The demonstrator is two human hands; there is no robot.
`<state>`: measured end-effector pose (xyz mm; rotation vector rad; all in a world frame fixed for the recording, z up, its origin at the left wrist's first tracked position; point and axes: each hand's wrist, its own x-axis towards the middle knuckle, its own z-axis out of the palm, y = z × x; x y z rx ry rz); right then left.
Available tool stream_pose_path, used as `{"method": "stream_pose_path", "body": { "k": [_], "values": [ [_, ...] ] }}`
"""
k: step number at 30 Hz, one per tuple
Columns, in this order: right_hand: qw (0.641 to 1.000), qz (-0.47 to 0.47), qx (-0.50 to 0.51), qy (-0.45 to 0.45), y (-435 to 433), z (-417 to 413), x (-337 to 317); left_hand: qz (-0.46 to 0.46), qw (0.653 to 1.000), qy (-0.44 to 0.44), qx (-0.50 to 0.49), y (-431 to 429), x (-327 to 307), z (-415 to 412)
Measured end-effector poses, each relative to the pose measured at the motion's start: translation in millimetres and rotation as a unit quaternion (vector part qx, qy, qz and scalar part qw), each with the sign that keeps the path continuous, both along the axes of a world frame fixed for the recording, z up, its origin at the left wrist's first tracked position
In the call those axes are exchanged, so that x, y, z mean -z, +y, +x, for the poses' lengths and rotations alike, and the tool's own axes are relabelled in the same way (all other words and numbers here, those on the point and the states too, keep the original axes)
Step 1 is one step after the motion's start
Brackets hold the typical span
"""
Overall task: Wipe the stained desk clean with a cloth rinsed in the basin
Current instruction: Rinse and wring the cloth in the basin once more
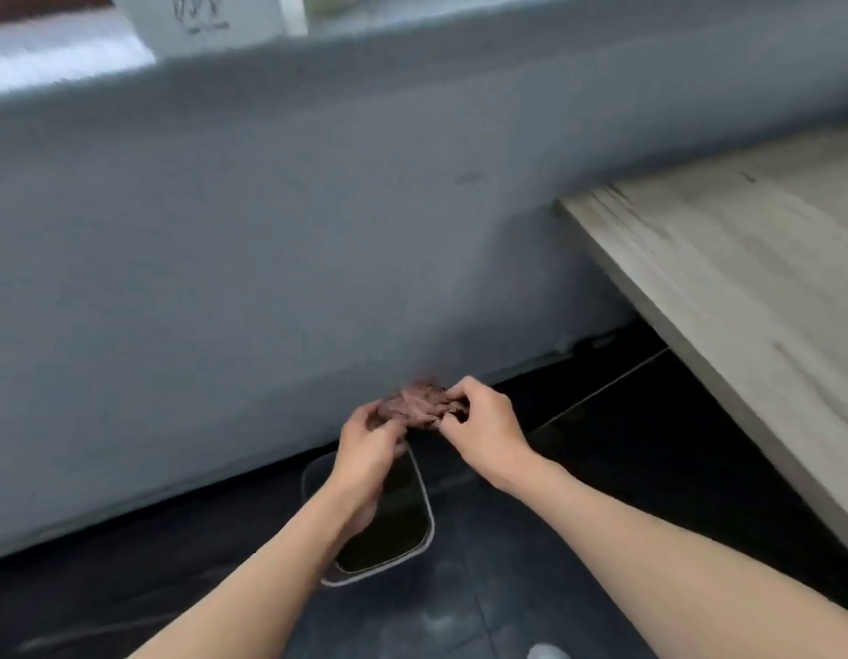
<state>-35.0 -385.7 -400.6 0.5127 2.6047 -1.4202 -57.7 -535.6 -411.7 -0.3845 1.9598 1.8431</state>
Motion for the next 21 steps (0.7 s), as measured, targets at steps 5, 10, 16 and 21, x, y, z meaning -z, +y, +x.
{"method": "stream_pose_path", "body": {
  "k": [5,10,16,21],
  "values": [
    [0.992,0.03,-0.113,-0.045,-35.6,-28.7,127.6,0.161,0.978,-0.092,-0.098,-45.5,119.9,-0.8],
    [0.976,0.05,-0.206,-0.048,-63.1,-52.2,247.1,0.123,0.975,-0.117,-0.146,-79.6,248.3,-15.6],
    [0.971,-0.002,-0.214,-0.109,-99.2,-80.0,364.9,0.031,0.982,-0.112,-0.15,-102.4,348.7,-39.5],
    [0.948,0.11,-0.281,-0.102,-120.8,-90.4,430.5,-0.02,0.98,-0.144,-0.133,-105.9,410.7,-44.4]
  ]
}}
